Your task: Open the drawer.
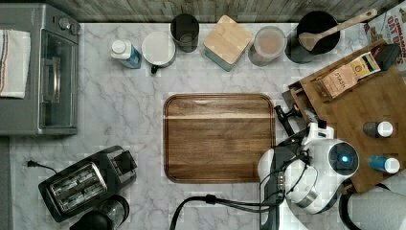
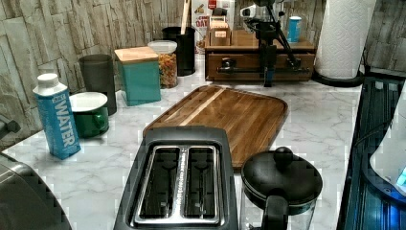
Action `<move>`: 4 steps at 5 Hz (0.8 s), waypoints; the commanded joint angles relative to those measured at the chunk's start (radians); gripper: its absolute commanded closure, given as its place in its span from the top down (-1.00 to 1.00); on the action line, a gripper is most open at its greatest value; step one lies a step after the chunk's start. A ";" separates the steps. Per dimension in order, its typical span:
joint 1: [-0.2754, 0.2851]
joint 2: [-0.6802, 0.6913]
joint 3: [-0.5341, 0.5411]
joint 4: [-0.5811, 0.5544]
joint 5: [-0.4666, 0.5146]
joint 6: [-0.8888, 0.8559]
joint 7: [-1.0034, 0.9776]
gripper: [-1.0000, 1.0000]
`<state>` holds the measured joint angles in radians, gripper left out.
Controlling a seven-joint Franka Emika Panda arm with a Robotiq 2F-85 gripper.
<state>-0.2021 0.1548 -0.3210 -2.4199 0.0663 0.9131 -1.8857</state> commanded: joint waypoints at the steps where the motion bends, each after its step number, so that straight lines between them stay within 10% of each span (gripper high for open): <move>1: 0.150 -0.231 0.106 -0.204 0.023 -0.047 0.232 1.00; 4: 0.249 -0.456 0.301 -0.481 -0.006 0.112 0.570 1.00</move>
<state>-0.0986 -0.2074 -0.1421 -2.8379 0.0375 1.0225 -1.3633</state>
